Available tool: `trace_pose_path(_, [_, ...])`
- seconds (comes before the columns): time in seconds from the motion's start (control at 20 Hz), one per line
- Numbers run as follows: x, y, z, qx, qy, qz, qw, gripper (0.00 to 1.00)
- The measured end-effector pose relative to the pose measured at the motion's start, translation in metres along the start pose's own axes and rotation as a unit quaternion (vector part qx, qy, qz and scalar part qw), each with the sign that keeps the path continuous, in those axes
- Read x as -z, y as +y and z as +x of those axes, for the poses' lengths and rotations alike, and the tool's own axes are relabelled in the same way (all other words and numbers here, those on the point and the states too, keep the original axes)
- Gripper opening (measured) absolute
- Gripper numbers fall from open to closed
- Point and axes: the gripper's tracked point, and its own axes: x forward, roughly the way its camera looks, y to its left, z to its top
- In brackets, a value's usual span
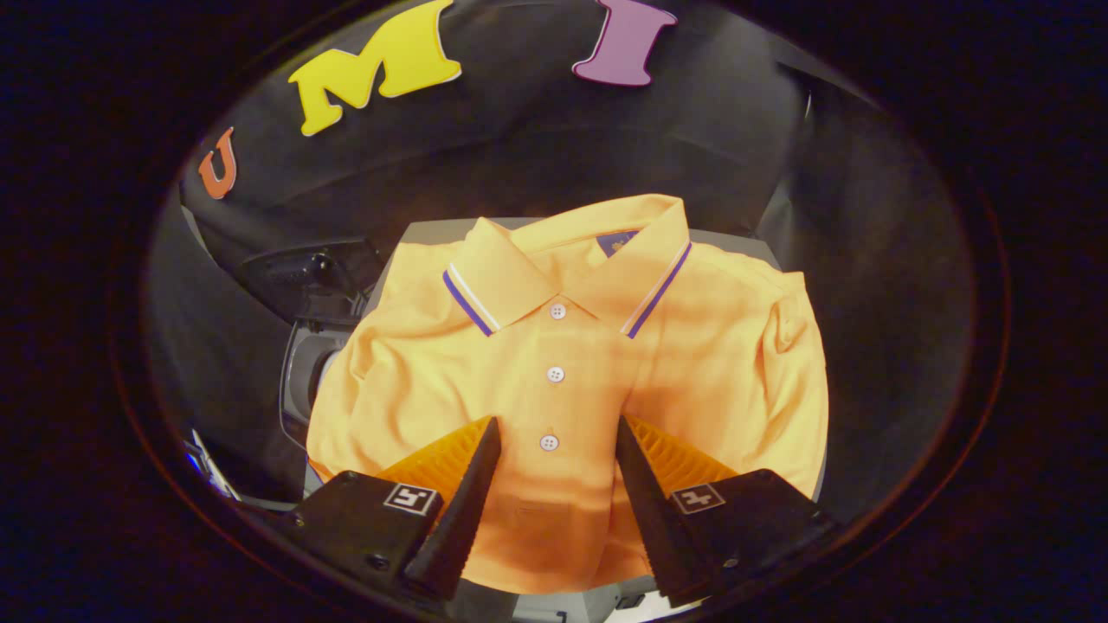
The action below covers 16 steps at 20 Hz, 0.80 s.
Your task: Put the clothes into the washing machine and then close the washing machine lid.
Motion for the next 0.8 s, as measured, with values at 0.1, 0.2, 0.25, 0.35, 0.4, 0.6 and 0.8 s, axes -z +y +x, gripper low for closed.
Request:
trace_pose_path(0.1, [-0.001, 0.001, -0.001, 0.0, 0.01, -0.009, 1.0, 0.64])
trace_pose_path(0.2, [-0.002, 0.002, 0.0, -0.001, 0.013, -0.005, 1.0, 0.43])
trace_pose_path(0.25, [-0.004, 0.001, -0.002, 0.0, 0.014, -0.002, 1.0, 0.33])
trace_pose_path(0.35, [-0.005, 0.001, -0.003, 0.001, 0.012, 0.006, 1.0, 0.12])
trace_pose_path(0.4, [-0.006, 0.002, -0.004, 0.002, 0.01, 0.007, 1.0, 0.1])
trace_pose_path(0.6, [-0.011, 0.001, -0.011, 0.018, 0.004, -0.003, 1.0, 0.07])
trace_pose_path(0.8, [-0.027, 0.004, -0.033, 0.034, -0.012, -0.009, 0.999, 0.07])
